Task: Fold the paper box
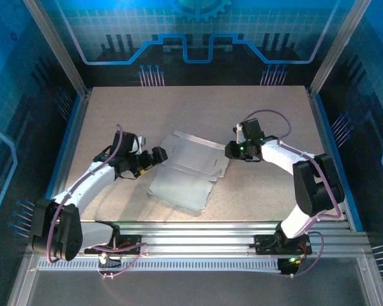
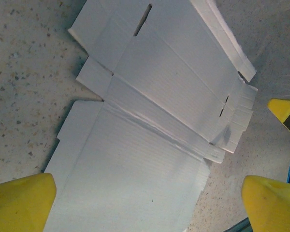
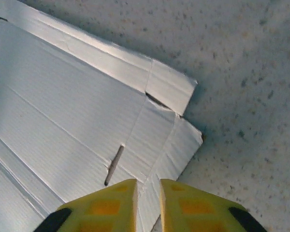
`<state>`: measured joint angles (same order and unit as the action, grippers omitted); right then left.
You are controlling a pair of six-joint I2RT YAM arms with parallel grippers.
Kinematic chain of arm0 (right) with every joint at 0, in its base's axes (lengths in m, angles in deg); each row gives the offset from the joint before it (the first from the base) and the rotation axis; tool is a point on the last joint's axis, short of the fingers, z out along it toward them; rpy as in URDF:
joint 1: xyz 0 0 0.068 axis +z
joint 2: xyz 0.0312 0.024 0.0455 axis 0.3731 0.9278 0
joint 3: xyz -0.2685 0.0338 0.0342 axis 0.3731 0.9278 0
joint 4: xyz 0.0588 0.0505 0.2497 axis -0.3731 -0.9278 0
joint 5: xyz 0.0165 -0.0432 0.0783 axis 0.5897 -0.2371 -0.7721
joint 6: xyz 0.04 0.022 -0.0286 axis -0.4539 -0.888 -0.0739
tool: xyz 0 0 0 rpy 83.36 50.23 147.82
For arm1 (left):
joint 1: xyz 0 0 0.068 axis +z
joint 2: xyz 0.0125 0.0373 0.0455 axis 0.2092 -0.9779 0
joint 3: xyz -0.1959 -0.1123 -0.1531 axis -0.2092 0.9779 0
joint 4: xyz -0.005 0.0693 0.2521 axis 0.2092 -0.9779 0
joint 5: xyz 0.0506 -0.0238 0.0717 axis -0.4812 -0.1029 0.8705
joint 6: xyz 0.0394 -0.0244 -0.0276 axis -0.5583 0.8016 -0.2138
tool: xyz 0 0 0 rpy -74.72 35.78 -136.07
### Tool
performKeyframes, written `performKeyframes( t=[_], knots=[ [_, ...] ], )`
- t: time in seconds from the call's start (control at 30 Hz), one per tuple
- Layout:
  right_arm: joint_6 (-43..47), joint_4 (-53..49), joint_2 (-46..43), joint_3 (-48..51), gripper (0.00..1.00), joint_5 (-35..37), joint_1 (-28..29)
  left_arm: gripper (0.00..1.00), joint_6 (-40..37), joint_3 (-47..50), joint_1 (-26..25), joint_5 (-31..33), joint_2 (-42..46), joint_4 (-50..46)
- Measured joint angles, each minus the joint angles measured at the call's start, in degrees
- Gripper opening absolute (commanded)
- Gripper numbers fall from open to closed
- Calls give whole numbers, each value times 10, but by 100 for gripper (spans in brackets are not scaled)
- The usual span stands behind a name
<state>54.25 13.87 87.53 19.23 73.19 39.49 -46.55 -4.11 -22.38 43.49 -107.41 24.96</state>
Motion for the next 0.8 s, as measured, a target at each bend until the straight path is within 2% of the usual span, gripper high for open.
performKeyframes(
  t=[0.17,0.3,0.47,0.77,0.8],
  knots=[
    [19,-26,9,-25,43,-7,0,99,4,-10,0,4,-8,33],
    [24,-54,5,-46,48,-8,0,99,0,-43,0,6,-31,39],
    [23,-67,-29,-49,60,-9,0,99,-10,-70,0,5,-33,46],
    [32,-41,-123,-16,99,-8,40,99,-23,-49,0,0,-20,67],
    [29,-36,-133,-8,100,-9,49,99,-28,-54,0,0,-23,61]
  ],
)
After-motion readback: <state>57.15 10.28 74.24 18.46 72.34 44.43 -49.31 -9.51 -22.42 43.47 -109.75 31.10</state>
